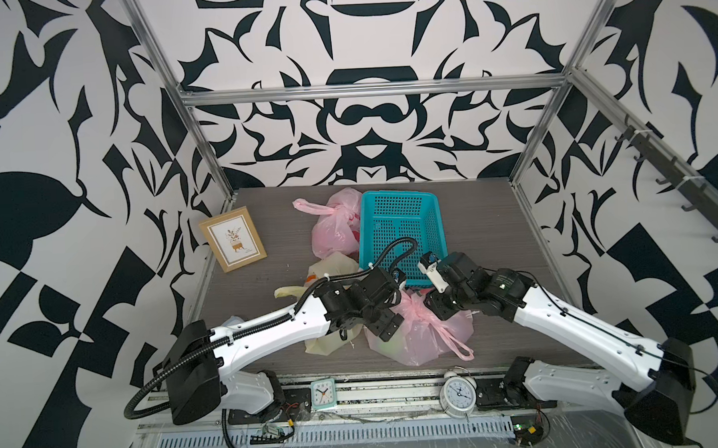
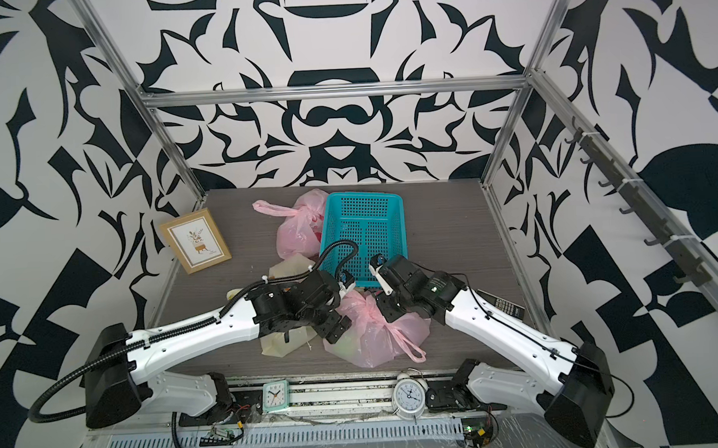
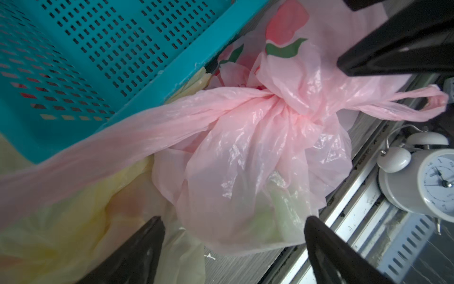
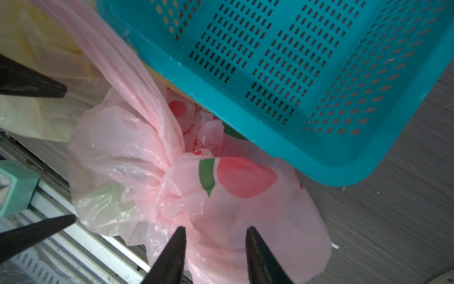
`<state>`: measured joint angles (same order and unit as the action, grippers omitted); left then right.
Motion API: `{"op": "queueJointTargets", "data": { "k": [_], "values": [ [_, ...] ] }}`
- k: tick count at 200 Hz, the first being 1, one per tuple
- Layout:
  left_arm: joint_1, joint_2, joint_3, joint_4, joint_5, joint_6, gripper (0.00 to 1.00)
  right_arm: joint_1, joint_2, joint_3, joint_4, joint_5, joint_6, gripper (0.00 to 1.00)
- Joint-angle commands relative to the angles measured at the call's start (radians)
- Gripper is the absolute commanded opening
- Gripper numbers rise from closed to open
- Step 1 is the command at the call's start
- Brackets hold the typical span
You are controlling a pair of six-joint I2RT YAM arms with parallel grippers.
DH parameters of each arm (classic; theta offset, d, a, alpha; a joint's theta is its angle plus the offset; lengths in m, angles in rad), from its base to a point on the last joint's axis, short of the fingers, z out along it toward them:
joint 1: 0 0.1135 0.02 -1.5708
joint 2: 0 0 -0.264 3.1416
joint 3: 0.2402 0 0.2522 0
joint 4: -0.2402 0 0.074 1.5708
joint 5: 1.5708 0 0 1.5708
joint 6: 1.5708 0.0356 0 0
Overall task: Untie the knot of a plastic bag & take out the apple
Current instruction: Untie the plastic bag at the center of the board.
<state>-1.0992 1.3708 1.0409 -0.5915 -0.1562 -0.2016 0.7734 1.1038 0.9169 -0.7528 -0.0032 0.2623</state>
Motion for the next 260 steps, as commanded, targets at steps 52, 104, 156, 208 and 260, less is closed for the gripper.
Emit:
{"op": "queueJointTargets", "data": {
  "k": [52,104,156,208,260],
  "values": [
    [-0.001,0.076,0.027,0.18,0.014,0.003,0.94,0.022,-0.002,-0.007,0.007,-0.04,0.026,0.47],
    [0.0,0.125,0.033,0.189,0.075,-0.011,0.86,0.026,0.02,-0.029,0.023,-0.026,0.028,0.47],
    [0.007,0.142,0.004,0.249,0.115,-0.025,0.42,0.031,0.061,-0.04,0.04,-0.034,0.022,0.39],
    [0.067,0.119,-0.072,0.331,0.207,-0.064,0.13,0.033,0.088,-0.046,0.073,-0.036,0.035,0.0],
    [0.241,0.004,-0.182,0.378,0.258,-0.118,0.0,0.033,0.087,0.009,0.086,0.009,0.072,0.0]
  ]
}}
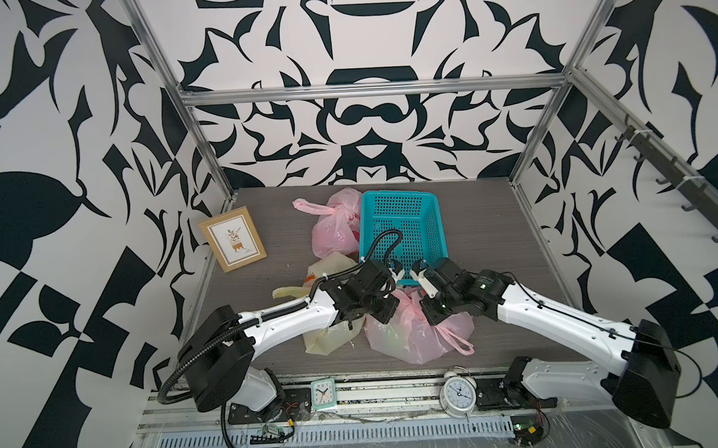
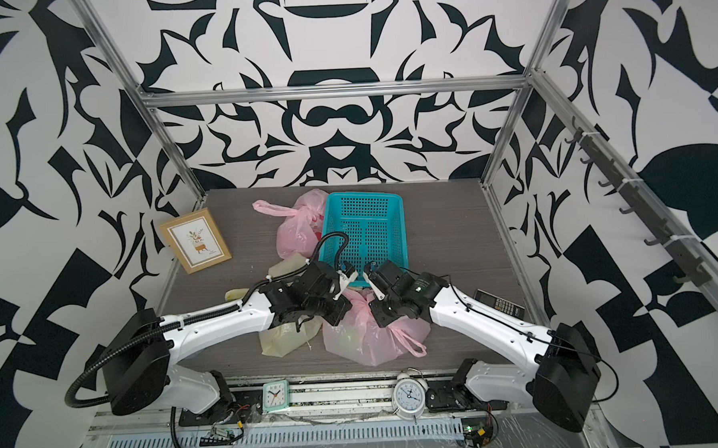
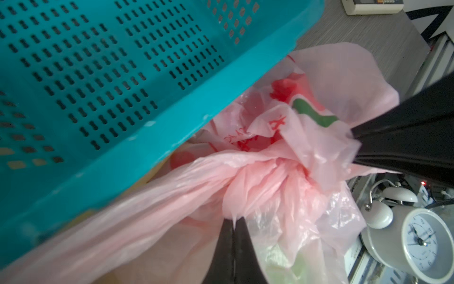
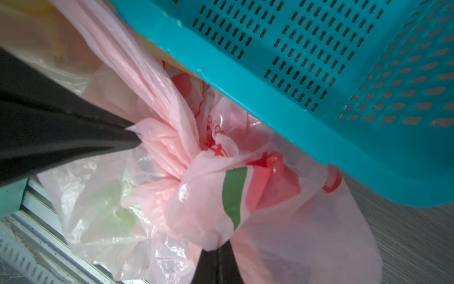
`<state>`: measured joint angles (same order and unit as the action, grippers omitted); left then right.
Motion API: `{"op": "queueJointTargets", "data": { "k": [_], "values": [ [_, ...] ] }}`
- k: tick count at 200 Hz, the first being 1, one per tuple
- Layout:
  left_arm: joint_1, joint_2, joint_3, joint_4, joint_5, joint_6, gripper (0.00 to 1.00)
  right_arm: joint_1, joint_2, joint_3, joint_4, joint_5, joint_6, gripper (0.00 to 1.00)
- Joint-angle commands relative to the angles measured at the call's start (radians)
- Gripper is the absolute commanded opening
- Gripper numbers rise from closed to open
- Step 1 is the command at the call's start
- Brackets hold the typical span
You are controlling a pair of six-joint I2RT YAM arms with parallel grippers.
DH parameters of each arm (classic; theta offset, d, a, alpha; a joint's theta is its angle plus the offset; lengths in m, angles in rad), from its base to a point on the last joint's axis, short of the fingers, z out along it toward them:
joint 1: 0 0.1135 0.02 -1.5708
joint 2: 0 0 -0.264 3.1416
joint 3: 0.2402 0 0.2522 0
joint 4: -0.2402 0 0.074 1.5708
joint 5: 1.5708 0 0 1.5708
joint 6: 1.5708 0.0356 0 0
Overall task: Untie the knot of a plastic bag & take out the apple
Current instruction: Untie the plastic bag at the center of the board.
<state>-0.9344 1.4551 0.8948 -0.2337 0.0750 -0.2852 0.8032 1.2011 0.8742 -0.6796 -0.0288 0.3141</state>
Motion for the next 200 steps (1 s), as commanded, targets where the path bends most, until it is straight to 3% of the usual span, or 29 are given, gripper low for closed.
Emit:
{"op": "queueJointTargets", "data": {
  "k": [1,82,118,151,178,200],
  "values": [
    [0.08,-0.084,-0.037,0.02,0.027,-0.034,0.0,0.003,-0.011,0.053,0.012,0.036,0.022,0.0],
    [0.3,-0.338,-0.092,-0.135,-0.049,0.048,0.0,0.002,-0.096,0.079,-0.051,0.206,0.066,0.0],
    [0.376,-0.384,-0.119,-0.162,-0.052,0.074,0.0,-0.008,-0.134,0.066,-0.155,0.337,0.084,0.0],
    [0.423,-0.398,-0.142,-0.172,-0.073,0.087,0.0,-0.036,-0.184,0.07,-0.26,0.372,0.093,0.0],
    [0.441,-0.415,-0.155,-0.16,-0.075,0.09,0.0,-0.041,-0.205,0.07,-0.239,0.287,0.062,0.0],
    [0.441,-0.421,-0.145,-0.162,-0.065,0.087,0.0,-0.041,-0.206,0.08,-0.174,0.101,0.032,0.0]
  ]
}}
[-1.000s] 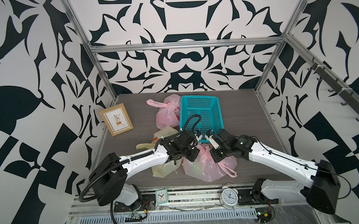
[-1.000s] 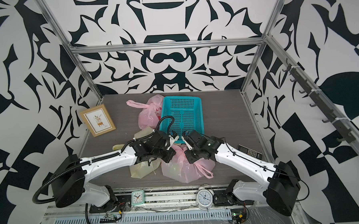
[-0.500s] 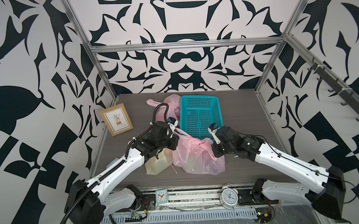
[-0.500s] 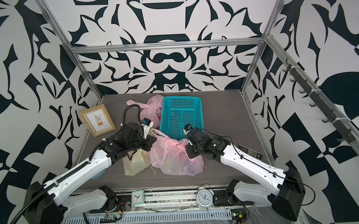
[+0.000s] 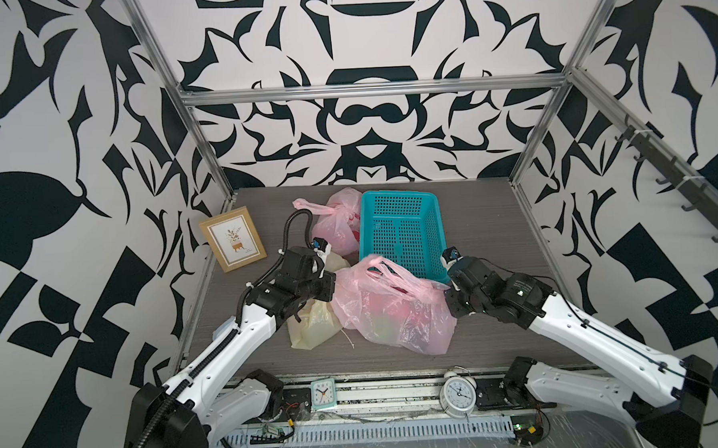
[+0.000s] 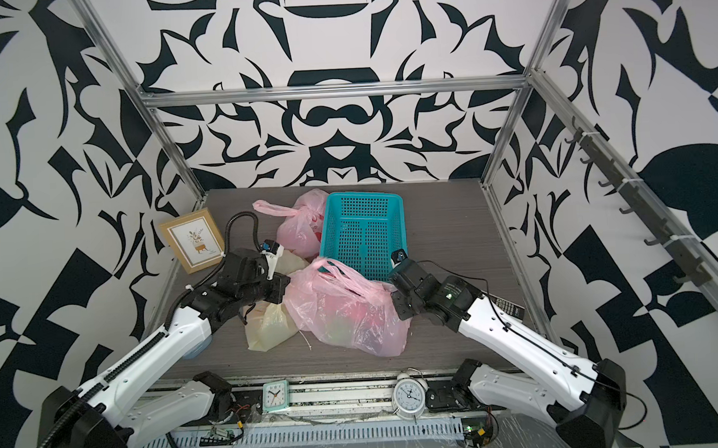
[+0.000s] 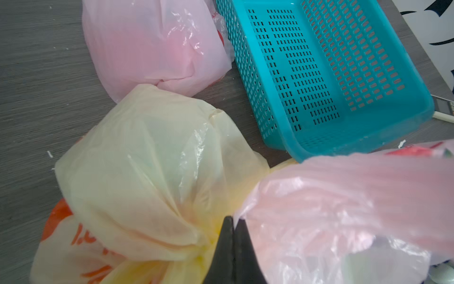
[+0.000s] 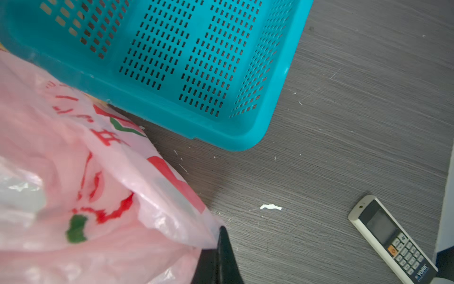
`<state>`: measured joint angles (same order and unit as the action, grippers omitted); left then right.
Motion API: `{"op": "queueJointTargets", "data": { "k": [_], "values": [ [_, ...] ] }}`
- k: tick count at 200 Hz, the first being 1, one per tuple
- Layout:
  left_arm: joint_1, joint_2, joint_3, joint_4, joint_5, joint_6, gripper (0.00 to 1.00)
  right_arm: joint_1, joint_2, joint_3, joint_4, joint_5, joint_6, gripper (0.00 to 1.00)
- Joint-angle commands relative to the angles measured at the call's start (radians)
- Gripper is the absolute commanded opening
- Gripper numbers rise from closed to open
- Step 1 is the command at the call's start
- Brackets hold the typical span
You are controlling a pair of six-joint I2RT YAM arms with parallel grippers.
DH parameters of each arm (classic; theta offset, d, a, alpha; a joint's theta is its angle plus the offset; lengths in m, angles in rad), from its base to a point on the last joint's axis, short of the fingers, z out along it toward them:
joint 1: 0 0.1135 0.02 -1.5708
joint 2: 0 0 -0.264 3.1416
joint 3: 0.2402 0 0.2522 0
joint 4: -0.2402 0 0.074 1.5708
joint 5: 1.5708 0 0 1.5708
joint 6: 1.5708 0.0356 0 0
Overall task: Untie the knot of a plastic bag & take out the apple
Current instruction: Untie the plastic bag at the center of the board.
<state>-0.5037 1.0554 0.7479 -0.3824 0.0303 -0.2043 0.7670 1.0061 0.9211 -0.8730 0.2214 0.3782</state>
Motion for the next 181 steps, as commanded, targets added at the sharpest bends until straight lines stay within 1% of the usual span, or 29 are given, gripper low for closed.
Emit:
{"op": "queueJointTargets", "data": {
  "k": [1,17,33,41,63,73,89,95,105,114,123,131,152,163,181],
  "values": [
    [0.011,-0.021,0.003,-0.012,-0.02,0.006,0.0,-0.005,-0.012,0.034,0.023,-0.159,-0.033,0.0],
    [0.01,-0.026,0.012,-0.008,0.001,-0.001,0.0,-0.005,-0.032,0.045,0.087,-0.288,-0.05,0.0],
    [0.011,-0.033,0.022,-0.007,0.027,-0.013,0.0,-0.006,-0.059,0.073,0.124,-0.376,-0.064,0.14],
    [0.01,-0.039,0.03,-0.009,0.039,-0.015,0.03,-0.005,-0.073,0.096,0.129,-0.406,-0.071,0.2],
    [0.01,-0.053,0.048,-0.025,0.057,-0.021,0.12,-0.005,-0.112,0.158,0.147,-0.424,-0.105,0.28],
    [0.01,-0.062,0.053,-0.029,0.064,-0.026,0.16,-0.005,-0.116,0.185,0.149,-0.406,-0.127,0.31],
    [0.01,-0.076,0.062,-0.039,0.086,-0.036,0.25,-0.005,-0.08,0.231,0.118,-0.32,-0.165,0.35],
    [0.01,-0.082,0.067,-0.048,0.096,-0.042,0.31,-0.005,-0.058,0.249,0.098,-0.283,-0.18,0.35],
    [0.01,-0.091,0.079,-0.073,0.112,-0.053,0.46,-0.006,-0.009,0.28,0.061,-0.207,-0.209,0.37],
    [0.009,-0.1,0.087,-0.096,0.133,-0.068,0.57,-0.01,0.035,0.304,0.038,-0.148,-0.23,0.37],
    [0.008,-0.113,0.091,-0.123,0.148,-0.087,0.64,-0.021,0.075,0.324,0.023,-0.106,-0.253,0.39],
    [0.003,-0.132,0.089,-0.139,0.16,-0.106,0.67,-0.042,0.11,0.342,0.015,-0.091,-0.273,0.41],
    [-0.056,-0.187,0.069,-0.174,0.142,-0.173,0.72,-0.133,0.187,0.376,0.004,-0.186,-0.321,0.42],
    [-0.117,-0.207,0.055,-0.191,0.101,-0.217,0.74,-0.187,0.221,0.383,0.004,-0.235,-0.338,0.43],
    [-0.246,-0.205,0.032,-0.195,0.017,-0.306,0.74,-0.267,0.269,0.394,0.004,-0.33,-0.357,0.43]
  ]
}}
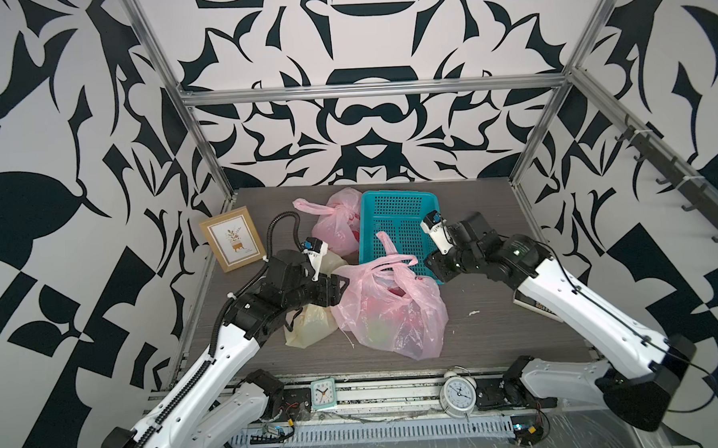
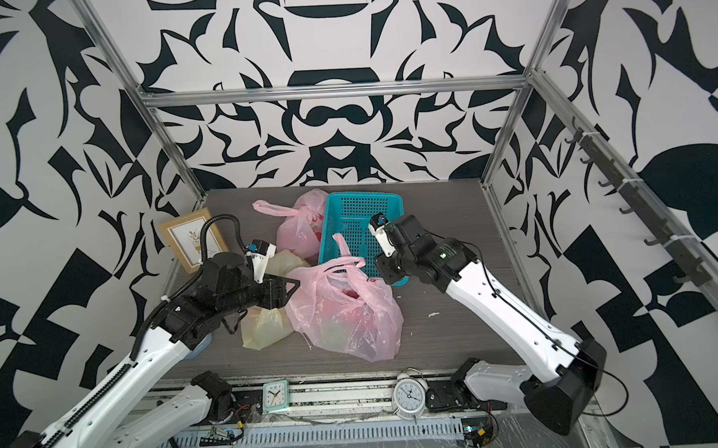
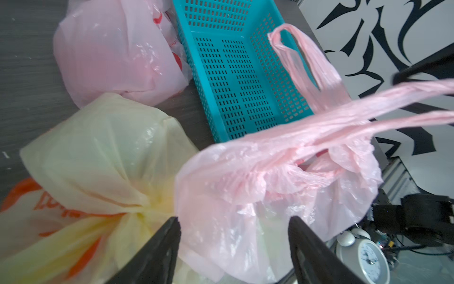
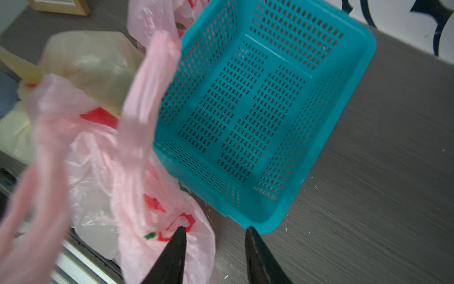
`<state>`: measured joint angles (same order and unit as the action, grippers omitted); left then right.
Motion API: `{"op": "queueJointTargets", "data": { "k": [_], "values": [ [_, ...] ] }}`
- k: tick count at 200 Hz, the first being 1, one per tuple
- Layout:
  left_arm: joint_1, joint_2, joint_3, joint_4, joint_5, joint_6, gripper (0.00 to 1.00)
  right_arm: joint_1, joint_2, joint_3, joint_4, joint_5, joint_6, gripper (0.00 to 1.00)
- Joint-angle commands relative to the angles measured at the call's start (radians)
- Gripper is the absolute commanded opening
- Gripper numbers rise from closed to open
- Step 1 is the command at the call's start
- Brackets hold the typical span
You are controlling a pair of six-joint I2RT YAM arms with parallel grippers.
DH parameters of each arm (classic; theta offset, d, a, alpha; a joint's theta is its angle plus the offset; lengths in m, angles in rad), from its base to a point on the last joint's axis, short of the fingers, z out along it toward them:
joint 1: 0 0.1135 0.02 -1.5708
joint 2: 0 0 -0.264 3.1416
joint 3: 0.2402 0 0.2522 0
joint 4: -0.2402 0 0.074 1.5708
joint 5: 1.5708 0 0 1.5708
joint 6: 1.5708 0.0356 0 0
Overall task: Untie the knot of a plastic bag & take out the apple
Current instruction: Untie the plastic bag at the center of the board.
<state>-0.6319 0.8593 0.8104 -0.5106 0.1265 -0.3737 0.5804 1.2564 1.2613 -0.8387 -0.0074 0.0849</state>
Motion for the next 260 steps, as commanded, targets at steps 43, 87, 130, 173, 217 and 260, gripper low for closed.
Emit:
{"op": "queueJointTargets", "data": {
  "k": [43,87,130,173,217,260],
  "values": [
    [-0.374,0.145,-0.012,-0.014,-0.27,-0.313,0.79,-0.128,0.113,0.09,-0.023,-0.43,-0.102,0.45],
    [-0.387,0.216,-0.055,0.11,-0.306,-0.413,0.81,-0.12,0.215,0.107,-0.057,-0.493,-0.131,0.45],
    [-0.387,0.17,-0.129,0.255,-0.369,-0.469,0.83,-0.099,0.259,0.108,-0.065,-0.574,-0.167,0.45],
    [-0.387,0.2,-0.158,0.375,-0.37,-0.484,0.84,-0.028,0.241,0.095,-0.033,-0.62,-0.167,0.45],
    [-0.386,0.26,-0.183,0.464,-0.366,-0.504,0.83,0.032,0.253,0.102,-0.032,-0.574,-0.154,0.45],
    [-0.387,0.303,-0.216,0.521,-0.353,-0.539,0.77,0.075,0.312,0.124,-0.062,-0.453,-0.14,0.39]
  ]
}}
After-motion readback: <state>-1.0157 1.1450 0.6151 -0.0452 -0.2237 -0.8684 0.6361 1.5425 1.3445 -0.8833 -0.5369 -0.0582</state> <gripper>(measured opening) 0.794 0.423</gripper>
